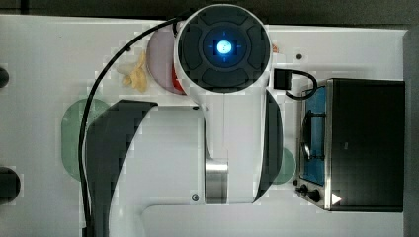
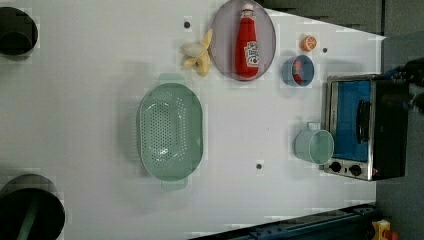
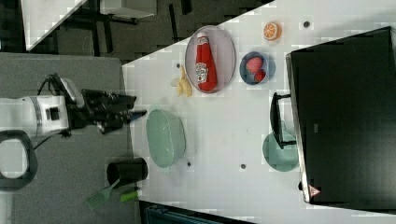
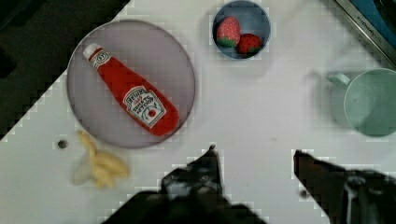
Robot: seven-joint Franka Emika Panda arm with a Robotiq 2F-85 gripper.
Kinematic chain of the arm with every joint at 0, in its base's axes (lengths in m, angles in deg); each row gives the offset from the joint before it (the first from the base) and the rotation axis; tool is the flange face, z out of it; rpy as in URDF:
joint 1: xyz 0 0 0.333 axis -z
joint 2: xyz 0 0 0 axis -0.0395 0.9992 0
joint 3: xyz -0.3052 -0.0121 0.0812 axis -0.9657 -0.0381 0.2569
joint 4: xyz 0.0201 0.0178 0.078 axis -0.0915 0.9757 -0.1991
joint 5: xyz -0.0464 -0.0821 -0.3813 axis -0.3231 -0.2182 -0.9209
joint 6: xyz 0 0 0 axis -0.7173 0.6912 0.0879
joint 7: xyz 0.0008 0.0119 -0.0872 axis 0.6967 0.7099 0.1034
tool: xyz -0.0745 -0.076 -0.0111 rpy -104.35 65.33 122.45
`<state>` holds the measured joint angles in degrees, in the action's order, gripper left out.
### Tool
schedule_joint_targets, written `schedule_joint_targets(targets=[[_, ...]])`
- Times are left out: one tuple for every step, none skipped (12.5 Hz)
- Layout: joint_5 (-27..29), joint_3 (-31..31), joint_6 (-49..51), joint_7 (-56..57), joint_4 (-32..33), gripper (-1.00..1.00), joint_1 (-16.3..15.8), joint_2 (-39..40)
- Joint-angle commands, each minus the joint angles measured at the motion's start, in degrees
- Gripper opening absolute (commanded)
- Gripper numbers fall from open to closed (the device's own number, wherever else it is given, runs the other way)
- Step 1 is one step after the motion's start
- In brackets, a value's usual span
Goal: Drag strainer left to right.
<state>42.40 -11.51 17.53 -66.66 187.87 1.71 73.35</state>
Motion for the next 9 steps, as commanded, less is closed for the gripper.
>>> schedule_joint_targets(targets=[[0.4, -3.1, 16.2, 0.3, 14.2, 0.6, 1.9, -30.6], [0.4, -3.1, 16.2, 0.3, 14.2, 0.82, 1.9, -30.6], [0.5, -3.0, 16.2, 0.3, 14.2, 0.99, 1.9, -30.5], [0.6, -2.4, 16.1, 0.3, 14.2, 1.0, 1.7, -30.3], [1.3, -1.4, 15.8, 0.2, 14.3, 1.0, 1.4, -29.9], [1.8, 0.1, 14.9, 0.1, 14.6, 1.0, 0.9, -29.3], [2.2, 2.1, 13.5, -0.1, 15.0, 1.0, 0.5, -28.5], [2.3, 4.6, 12.0, -0.4, 15.6, 1.0, 0.0, -27.4], [2.3, 7.3, 9.9, -1.4, 16.3, 1.0, -0.3, -26.1]])
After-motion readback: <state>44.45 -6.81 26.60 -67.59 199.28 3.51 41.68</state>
